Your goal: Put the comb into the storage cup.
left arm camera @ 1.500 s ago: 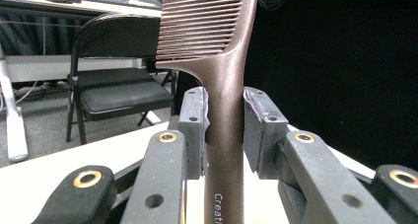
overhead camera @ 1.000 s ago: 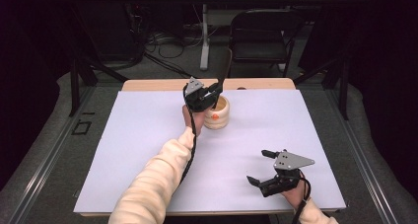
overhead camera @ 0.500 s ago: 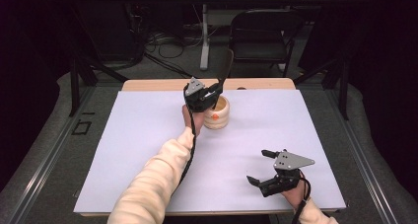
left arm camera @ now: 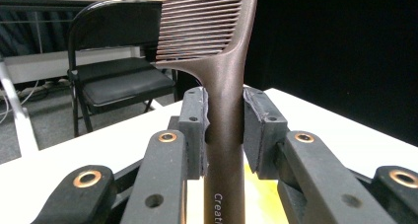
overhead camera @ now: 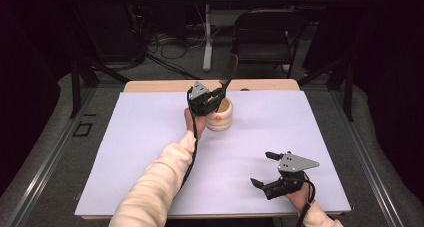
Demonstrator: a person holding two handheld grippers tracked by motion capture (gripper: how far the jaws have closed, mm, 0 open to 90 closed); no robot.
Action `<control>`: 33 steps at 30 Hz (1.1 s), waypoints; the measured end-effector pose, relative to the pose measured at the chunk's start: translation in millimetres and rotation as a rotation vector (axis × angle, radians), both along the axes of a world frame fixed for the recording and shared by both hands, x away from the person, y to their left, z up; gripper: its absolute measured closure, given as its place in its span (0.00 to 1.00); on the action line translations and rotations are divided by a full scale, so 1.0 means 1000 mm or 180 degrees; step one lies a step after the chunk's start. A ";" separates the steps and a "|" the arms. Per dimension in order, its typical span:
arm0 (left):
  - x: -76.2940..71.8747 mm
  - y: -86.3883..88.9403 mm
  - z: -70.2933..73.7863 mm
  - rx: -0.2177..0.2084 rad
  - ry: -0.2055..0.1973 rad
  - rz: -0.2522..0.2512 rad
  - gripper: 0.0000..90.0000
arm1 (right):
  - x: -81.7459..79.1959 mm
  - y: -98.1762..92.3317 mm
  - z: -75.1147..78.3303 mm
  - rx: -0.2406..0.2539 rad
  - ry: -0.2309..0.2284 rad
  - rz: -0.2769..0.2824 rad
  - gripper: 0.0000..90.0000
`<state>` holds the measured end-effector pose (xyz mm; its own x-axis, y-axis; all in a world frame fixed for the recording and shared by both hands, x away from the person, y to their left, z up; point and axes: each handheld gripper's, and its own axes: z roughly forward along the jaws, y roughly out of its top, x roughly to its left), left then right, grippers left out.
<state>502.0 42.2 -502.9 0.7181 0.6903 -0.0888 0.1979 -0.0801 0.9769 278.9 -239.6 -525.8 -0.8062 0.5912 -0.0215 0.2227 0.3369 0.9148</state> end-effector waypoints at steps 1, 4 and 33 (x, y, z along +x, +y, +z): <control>0.000 0.000 0.000 0.0008 -0.0004 -0.0024 0.80 | 0.000 0.000 0.000 -0.0008 -0.0001 0.0008 0.00; -0.001 -0.002 0.000 0.0047 -0.0016 -0.0062 0.80 | 0.000 0.000 0.000 -0.0008 -0.0020 0.0007 0.00; -0.007 -0.004 -0.006 0.0489 0.0022 -0.0125 0.80 | 0.000 -0.001 0.001 -0.0003 -0.0030 -0.0005 0.00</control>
<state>494.7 38.3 -508.4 0.7445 0.6675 0.0106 0.1984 -0.2364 0.9512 278.7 -240.4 -525.0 -0.8051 0.5924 -0.0294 0.2147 0.3374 0.9166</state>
